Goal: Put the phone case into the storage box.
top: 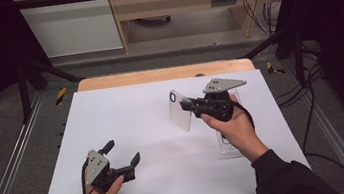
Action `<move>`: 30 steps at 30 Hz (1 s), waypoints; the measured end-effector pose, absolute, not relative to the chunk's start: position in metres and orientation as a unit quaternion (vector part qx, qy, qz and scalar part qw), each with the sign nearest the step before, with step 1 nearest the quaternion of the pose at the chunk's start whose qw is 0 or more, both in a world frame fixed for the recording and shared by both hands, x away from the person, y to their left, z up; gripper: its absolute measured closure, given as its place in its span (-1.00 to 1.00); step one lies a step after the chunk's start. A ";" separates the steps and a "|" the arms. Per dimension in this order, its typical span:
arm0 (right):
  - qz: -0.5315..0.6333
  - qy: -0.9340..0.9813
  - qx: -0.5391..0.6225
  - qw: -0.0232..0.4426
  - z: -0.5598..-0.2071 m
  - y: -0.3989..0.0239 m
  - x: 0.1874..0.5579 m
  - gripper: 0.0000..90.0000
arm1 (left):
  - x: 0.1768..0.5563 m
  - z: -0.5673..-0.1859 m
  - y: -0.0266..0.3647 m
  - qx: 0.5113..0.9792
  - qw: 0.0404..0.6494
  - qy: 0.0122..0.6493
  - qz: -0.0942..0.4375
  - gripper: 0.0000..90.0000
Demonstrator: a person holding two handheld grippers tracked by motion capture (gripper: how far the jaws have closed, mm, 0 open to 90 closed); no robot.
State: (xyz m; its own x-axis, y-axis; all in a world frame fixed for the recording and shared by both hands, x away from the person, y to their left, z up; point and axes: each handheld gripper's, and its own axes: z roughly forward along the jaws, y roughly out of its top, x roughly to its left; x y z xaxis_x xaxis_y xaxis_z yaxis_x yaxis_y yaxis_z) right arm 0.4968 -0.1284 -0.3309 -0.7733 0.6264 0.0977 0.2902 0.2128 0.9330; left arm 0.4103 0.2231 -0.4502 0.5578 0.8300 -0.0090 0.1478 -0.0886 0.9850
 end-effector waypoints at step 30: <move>0.546 0.761 0.300 0.182 -0.282 -0.170 0.538 0.80 | 0.407 -0.456 0.242 0.665 0.563 0.381 0.309 -0.95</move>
State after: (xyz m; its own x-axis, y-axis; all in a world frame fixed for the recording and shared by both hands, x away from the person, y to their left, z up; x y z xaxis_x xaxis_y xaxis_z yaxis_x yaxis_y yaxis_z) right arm 0.5380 -0.1696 -0.2819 -0.7541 0.6548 0.0506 0.2569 0.2232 0.9403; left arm 0.4072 0.2419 -0.4557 0.5180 0.8552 -0.0179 0.1581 -0.0752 0.9845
